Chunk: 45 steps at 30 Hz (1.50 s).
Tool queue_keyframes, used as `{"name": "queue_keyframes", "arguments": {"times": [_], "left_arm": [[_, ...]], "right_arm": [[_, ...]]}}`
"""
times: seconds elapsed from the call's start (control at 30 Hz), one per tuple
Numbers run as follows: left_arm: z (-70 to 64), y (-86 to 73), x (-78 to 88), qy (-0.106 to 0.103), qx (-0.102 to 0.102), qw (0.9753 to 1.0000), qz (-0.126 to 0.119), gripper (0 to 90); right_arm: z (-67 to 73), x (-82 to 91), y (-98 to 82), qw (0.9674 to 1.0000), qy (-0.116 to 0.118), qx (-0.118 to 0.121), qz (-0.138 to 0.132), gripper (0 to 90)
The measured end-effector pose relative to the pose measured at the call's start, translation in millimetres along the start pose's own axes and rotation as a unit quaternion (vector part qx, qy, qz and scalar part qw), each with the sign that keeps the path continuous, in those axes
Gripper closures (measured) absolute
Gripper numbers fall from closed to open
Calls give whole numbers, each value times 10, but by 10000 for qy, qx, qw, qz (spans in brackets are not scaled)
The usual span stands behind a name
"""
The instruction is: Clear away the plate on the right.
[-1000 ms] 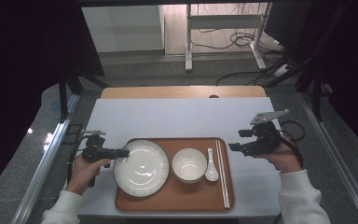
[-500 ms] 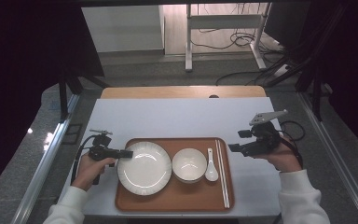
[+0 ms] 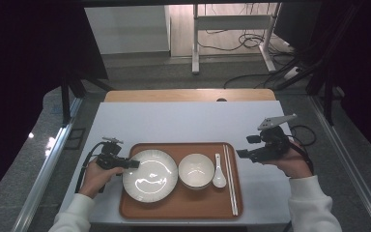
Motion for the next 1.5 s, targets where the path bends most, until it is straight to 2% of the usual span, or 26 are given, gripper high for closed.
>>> {"name": "queue_keyframes", "arguments": {"times": [0.1, 0.13, 0.17, 0.33, 0.4, 0.47, 0.57, 0.67, 0.8, 0.9, 0.93, 1.0, 1.1, 1.27, 1.37, 1.4, 1.5], "left_arm": [[-21, 8, -29, -18, 55, 10000, -57, 655], [-10, -4, -28, 19, -31, 10000, 15, 642], [-10, -4, -28, 19, -31, 10000, 15, 629], [-32, 9, -20, 68, -88, 9999, -90, 580], [-52, 23, 11, 252, -188, 9993, -221, 514], [-59, 27, 53, 392, -259, 9985, -288, 484], [-67, 48, 103, 508, -231, 9976, -416, 392], [-88, 112, 271, 723, -291, 9946, -683, 323], [-160, 206, 468, 790, -306, 9901, -1120, 265], [-228, 247, 578, 915, -408, 9851, -1397, 244], [-257, 259, 593, 945, -431, 9840, -1447, 241], [-305, 270, 636, 1033, -617, 9824, -1431, 227], [-412, 287, 718, 1048, -811, 9793, -1531, 214], [-550, 277, 844, 1240, -1072, 9702, -1785, 203], [-614, 237, 873, 1334, -1238, 9667, -1798, 193], [-621, 224, 885, 1356, -1256, 9659, -1812, 193], [-634, 178, 911, 1338, -1243, 9663, -1816, 189]], "right_arm": [[-2, 7, 1, 10000, 3, -13, -16, 282], [-4, 8, 1, 10000, 4, -15, -22, 282], [-5, 9, 1, 10000, 9, -15, -26, 282], [-10, 14, -3, 10000, 49, -64, -36, 281], [-11, 14, -5, 10000, 56, -71, -39, 281], [-16, 12, -11, 10000, 51, -74, -31, 281], [-23, 1, -24, 9999, 54, -88, -14, 281], [-36, -14, -39, 9999, 54, -95, -5, 280], [-79, -29, -59, 9999, -15, -146, -41, 275], [-110, -42, -81, 9997, -55, -227, -50, 267], [-118, -50, -88, 9997, -61, -251, -51, 266], [-135, -60, -99, 9996, -90, -257, -41, 260], [-128, -53, -101, 9995, -122, -264, -76, 260], [-67, 8, -127, 9993, -92, -304, -210, 262], [-12, 97, -168, 9985, -189, -355, -368, 264], [9, 128, -197, 9981, -258, -366, -412, 264], [82, 192, -366, 9973, -350, -401, -498, 264]]}}
Point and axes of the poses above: each handheld gripper's, and its own axes: x roughly backward along the jaws, y roughly out of its top, z roughly to its left, the point moved 8 cm from there along -x, roughly forward along the jaws
